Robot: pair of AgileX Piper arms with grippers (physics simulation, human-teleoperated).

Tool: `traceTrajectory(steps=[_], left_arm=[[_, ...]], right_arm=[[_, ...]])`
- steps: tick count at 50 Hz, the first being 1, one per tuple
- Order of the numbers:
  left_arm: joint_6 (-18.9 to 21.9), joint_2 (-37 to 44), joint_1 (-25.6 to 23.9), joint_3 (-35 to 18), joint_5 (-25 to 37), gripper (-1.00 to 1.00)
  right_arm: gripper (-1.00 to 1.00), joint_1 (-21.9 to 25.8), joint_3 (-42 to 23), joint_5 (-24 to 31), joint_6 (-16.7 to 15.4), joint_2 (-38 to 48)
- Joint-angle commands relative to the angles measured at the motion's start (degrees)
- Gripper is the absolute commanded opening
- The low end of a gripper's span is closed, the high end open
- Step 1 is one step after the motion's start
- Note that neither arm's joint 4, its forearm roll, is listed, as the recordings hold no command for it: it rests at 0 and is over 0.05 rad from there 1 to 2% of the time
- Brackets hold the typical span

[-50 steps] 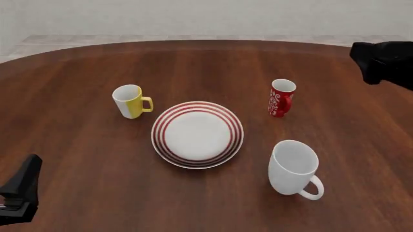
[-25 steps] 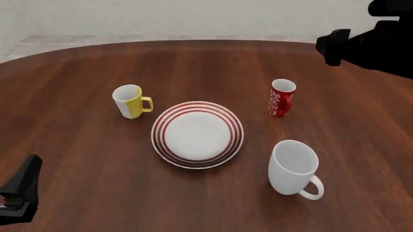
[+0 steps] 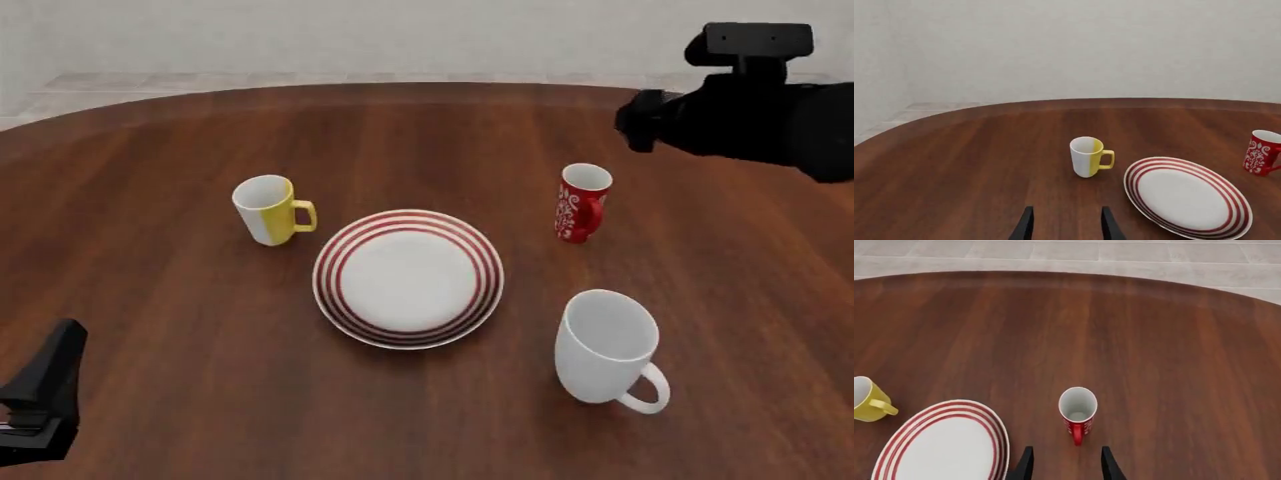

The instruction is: Pick up the red mug and put it on the plate

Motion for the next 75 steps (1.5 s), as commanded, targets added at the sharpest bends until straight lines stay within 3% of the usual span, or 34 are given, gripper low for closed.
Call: traceTrajectory(steps=[1, 40, 75], left_arm=[[0.0, 0.0, 0.0, 0.0, 0.0, 1.0], [0.0, 0.0, 0.0, 0.0, 0.0, 1.0], [0.0, 0.0, 0.0, 0.0, 0.0, 1.0]], right_arm=[[1.0, -0.6, -0.6, -1.8, -1.0, 5.4], [1.0, -2.5, -5.9, -3.9, -2.1, 18.4], [1.0, -2.2, -7.5, -4.7, -2.6, 24.1]])
